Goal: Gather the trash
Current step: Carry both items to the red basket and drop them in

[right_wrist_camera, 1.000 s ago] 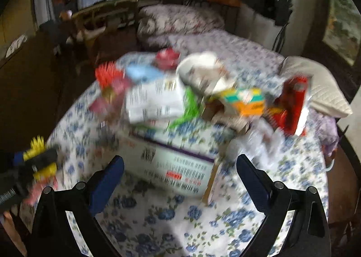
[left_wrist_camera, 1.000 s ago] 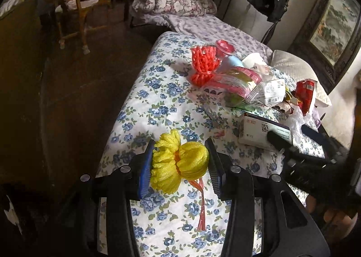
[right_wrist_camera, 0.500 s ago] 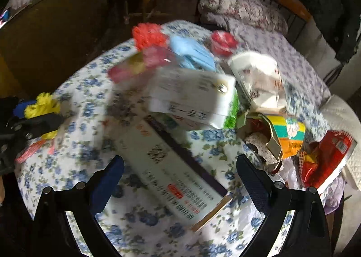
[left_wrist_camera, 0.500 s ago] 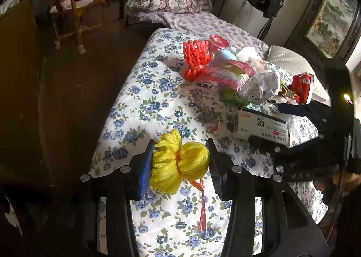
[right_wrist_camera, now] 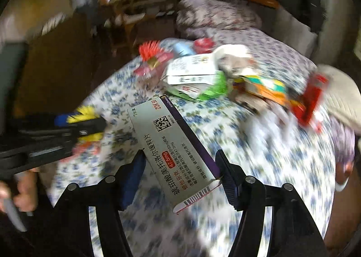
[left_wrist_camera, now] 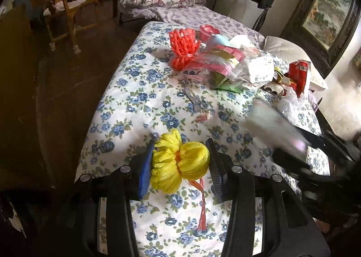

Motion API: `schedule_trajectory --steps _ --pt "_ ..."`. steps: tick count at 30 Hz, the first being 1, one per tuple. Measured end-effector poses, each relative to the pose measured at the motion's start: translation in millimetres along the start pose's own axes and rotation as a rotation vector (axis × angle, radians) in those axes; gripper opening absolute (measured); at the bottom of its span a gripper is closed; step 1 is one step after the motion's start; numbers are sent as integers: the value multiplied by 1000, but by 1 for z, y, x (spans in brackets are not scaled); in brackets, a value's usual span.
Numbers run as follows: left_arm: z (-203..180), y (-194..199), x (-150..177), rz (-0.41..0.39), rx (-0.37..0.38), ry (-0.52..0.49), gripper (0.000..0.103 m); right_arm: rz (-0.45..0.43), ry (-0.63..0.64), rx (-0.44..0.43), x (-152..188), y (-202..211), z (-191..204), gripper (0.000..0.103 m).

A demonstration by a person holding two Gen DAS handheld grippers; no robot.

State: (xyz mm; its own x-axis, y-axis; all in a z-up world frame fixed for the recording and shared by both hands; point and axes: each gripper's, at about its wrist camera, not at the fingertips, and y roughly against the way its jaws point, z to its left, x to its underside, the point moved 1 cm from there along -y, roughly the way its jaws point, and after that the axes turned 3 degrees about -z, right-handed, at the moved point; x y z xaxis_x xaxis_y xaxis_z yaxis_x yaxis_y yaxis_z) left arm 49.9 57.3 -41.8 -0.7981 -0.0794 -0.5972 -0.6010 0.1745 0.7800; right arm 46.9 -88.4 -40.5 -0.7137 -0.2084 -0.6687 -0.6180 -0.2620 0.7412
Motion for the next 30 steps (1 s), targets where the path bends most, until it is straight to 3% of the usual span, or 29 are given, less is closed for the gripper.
schedule_trajectory --steps 10,16,19,22,26,30 --pt "-37 2 19 10 52 -98 46 -91 -196 161 74 98 -65 63" --pt "-83 15 40 -29 110 -245 44 -122 -347 269 129 140 -127 63" --pt "-119 26 54 -75 99 -367 44 -148 -430 318 169 165 -154 63" --pt "-153 34 64 -90 140 -475 44 -165 -503 379 204 176 -179 63" --pt "-222 42 79 -82 233 -647 44 -181 -656 419 250 182 -211 63" --pt "-291 39 94 -29 337 -771 44 -174 -774 518 294 182 -241 63"
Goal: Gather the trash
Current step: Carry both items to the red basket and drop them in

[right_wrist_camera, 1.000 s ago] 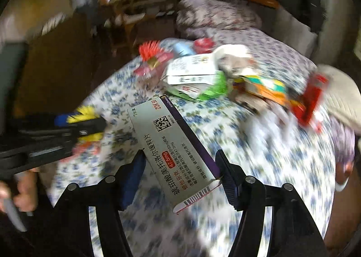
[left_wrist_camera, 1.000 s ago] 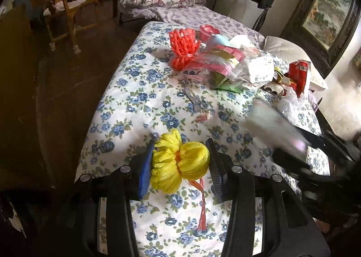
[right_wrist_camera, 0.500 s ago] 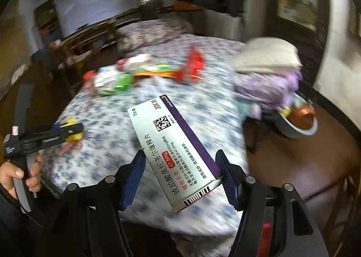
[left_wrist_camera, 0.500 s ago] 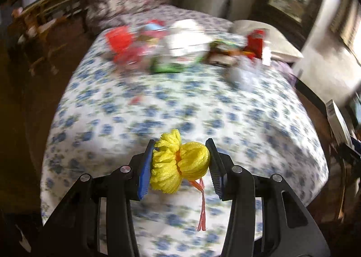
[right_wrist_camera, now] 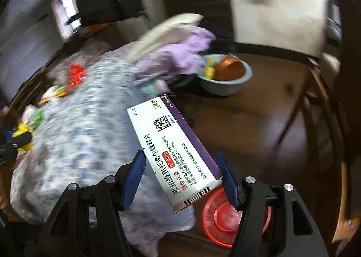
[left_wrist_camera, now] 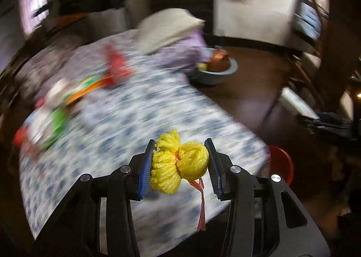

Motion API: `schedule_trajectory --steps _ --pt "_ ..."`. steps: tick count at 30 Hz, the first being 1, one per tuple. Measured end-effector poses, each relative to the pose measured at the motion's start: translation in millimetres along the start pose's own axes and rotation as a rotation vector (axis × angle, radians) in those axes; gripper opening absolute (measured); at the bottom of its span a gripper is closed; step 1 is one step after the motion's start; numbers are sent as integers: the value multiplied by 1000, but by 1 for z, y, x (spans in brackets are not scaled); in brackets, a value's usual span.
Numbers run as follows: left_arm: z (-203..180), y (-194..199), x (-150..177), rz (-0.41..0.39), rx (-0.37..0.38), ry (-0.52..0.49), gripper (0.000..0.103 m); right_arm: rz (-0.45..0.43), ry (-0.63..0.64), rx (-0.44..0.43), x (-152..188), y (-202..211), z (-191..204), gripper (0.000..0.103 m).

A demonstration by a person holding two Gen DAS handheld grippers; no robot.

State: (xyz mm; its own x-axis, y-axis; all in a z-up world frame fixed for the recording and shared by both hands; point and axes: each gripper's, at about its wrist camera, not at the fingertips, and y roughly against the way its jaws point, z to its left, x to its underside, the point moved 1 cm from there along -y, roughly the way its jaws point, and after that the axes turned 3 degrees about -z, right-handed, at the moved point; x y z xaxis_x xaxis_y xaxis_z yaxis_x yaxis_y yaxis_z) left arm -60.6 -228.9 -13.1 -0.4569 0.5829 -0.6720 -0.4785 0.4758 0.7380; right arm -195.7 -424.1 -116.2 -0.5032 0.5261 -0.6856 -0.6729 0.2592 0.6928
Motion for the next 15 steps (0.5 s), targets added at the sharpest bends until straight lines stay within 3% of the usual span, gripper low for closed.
schedule_trajectory --steps 4,7,11,15 --pt "-76 -48 -33 74 128 -155 44 51 -85 59 20 -17 -52 63" --pt "-137 -90 -37 163 222 -314 44 121 -132 87 45 -34 -86 63" --pt "-206 -139 -20 308 348 -450 44 234 -206 110 89 -60 -127 63" --pt "-253 -186 8 435 412 -511 44 324 -257 137 125 -81 -151 63"
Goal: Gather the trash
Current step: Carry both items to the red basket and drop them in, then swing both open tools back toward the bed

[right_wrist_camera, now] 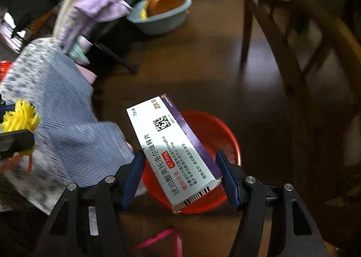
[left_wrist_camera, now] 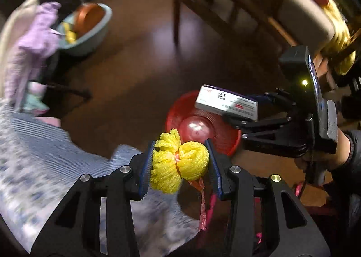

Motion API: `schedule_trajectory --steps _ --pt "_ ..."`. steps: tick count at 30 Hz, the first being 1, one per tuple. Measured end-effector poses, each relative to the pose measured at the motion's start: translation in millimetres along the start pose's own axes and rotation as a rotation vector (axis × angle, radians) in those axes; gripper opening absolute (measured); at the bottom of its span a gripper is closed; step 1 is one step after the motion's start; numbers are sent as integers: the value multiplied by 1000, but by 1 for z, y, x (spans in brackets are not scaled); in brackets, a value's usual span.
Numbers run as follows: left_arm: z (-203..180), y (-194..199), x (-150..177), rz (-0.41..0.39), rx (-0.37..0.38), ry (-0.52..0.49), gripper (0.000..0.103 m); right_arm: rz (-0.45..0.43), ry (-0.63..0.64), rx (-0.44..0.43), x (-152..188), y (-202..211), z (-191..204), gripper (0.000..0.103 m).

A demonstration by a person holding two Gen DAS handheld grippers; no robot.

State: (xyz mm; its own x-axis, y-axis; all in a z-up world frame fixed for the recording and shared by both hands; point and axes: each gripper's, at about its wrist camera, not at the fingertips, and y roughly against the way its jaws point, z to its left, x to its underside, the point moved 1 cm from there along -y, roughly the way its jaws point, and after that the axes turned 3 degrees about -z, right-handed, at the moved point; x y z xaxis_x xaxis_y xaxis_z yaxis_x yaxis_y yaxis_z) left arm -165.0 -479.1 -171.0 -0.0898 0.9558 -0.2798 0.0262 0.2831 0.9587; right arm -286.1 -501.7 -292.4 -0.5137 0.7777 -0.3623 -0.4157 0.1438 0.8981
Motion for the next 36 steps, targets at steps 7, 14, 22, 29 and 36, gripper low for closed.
schedule_trajectory --steps 7,14,22,29,36 --pt "-5 -70 -21 115 114 72 51 70 -64 16 22 -38 -21 64" --pt "1 -100 -29 207 110 142 96 63 -114 59 23 -39 -32 75" --pt "0 -69 -35 113 44 121 96 22 -104 81 19 -10 -33 76" --pt "19 -2 -35 -56 -45 235 96 -108 39 99 0 44 5 83" --pt "47 117 -8 -337 -183 396 96 -303 169 69 -27 120 59 85"
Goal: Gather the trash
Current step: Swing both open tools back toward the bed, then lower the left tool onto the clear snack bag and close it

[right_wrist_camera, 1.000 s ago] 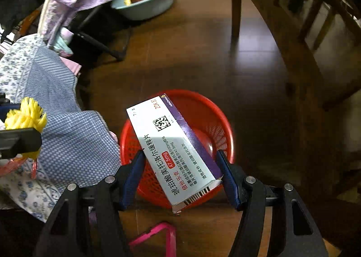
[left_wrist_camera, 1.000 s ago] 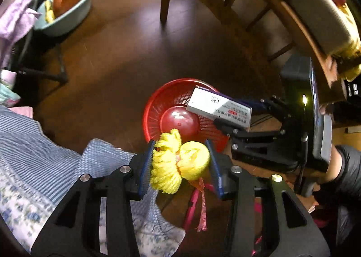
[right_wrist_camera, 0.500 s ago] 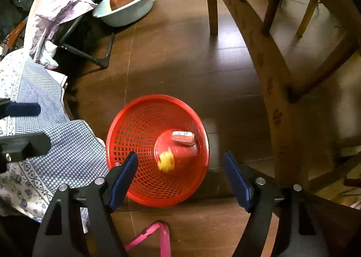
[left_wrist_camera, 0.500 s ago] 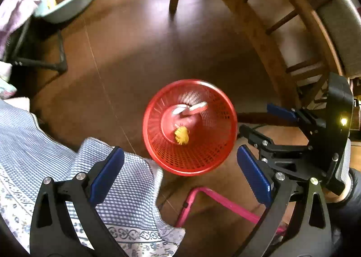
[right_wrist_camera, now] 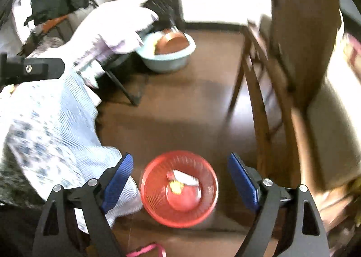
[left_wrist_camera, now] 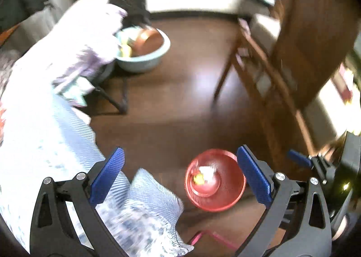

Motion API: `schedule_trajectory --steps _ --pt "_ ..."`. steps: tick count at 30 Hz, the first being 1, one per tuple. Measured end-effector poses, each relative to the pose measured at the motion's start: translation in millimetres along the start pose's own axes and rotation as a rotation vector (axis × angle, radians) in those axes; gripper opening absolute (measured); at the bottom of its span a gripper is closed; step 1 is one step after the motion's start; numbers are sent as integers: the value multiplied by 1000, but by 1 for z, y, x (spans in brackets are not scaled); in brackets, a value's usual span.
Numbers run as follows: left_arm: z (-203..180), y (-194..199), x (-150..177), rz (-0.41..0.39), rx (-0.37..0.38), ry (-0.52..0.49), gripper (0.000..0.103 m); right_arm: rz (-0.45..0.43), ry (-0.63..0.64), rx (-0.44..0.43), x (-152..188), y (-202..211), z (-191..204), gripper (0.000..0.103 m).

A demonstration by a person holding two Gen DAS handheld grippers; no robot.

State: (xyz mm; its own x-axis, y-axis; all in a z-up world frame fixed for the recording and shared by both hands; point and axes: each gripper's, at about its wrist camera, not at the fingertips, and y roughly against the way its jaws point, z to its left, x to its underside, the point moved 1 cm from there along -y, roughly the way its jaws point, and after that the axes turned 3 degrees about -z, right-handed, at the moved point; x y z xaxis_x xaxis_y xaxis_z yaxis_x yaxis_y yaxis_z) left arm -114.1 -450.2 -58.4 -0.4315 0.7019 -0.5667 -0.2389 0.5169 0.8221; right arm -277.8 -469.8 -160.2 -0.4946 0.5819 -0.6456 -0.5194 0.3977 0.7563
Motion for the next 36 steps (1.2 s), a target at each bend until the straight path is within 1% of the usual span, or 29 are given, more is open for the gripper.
schedule_trajectory --steps 2,4,6,7,8,9,10,13,14,16,17,20,21,22,23,24,25,26,27,30,32,33,34,36 --pt "20 30 -2 -46 -25 47 96 -70 23 -19 -21 22 20 88" --pt "46 66 4 -101 -84 79 96 -133 48 -41 -41 41 39 90" --pt "69 90 12 -135 -148 110 96 -205 93 -74 -63 63 73 93" --pt "86 106 19 -156 -177 145 96 -225 112 -85 -70 70 88 94" --pt "101 114 24 -166 -189 171 96 -245 135 -98 -79 78 108 94" --pt "117 124 31 -180 -208 207 96 -257 156 -116 -87 83 126 95" --pt "136 136 39 -193 -241 250 96 -262 170 -131 -91 87 139 95" --pt "171 161 61 -223 -339 327 96 -279 221 -191 -108 95 194 95" --pt "189 172 73 -255 -366 381 96 -287 237 -210 -113 97 214 96" --pt "215 181 91 -279 -352 467 96 -301 256 -236 -120 98 243 97" --pt "235 182 103 -279 -341 533 96 -304 259 -260 -123 97 261 97" --pt "275 182 124 -256 -369 645 96 -296 275 -305 -127 88 305 97" --pt "290 184 129 -249 -378 680 96 -284 293 -320 -127 81 329 97" --pt "306 187 135 -243 -391 710 96 -277 299 -331 -125 78 339 97" --pt "315 191 139 -245 -404 720 96 -266 302 -344 -125 72 352 97" --pt "328 196 144 -249 -433 728 96 -251 296 -360 -123 65 364 97" --pt "340 201 150 -250 -469 735 96 -228 275 -379 -121 56 376 97" --pt "349 205 157 -251 -488 741 96 -208 254 -396 -118 50 384 97" --pt "358 209 163 -251 -502 754 96 -166 207 -430 -114 36 393 97" --pt "378 218 178 -257 -497 788 96 -129 132 -457 -101 12 402 97" --pt "385 223 179 -269 -520 769 96 -88 140 -433 -89 -1 404 97" --pt "387 225 180 -271 -535 754 96 -50 153 -422 -85 -7 406 97" --pt "390 225 178 -270 -551 735 96 -26 165 -434 -83 -10 408 97" --pt "402 221 175 -274 -558 719 96 -37 184 -448 -82 -8 405 97"
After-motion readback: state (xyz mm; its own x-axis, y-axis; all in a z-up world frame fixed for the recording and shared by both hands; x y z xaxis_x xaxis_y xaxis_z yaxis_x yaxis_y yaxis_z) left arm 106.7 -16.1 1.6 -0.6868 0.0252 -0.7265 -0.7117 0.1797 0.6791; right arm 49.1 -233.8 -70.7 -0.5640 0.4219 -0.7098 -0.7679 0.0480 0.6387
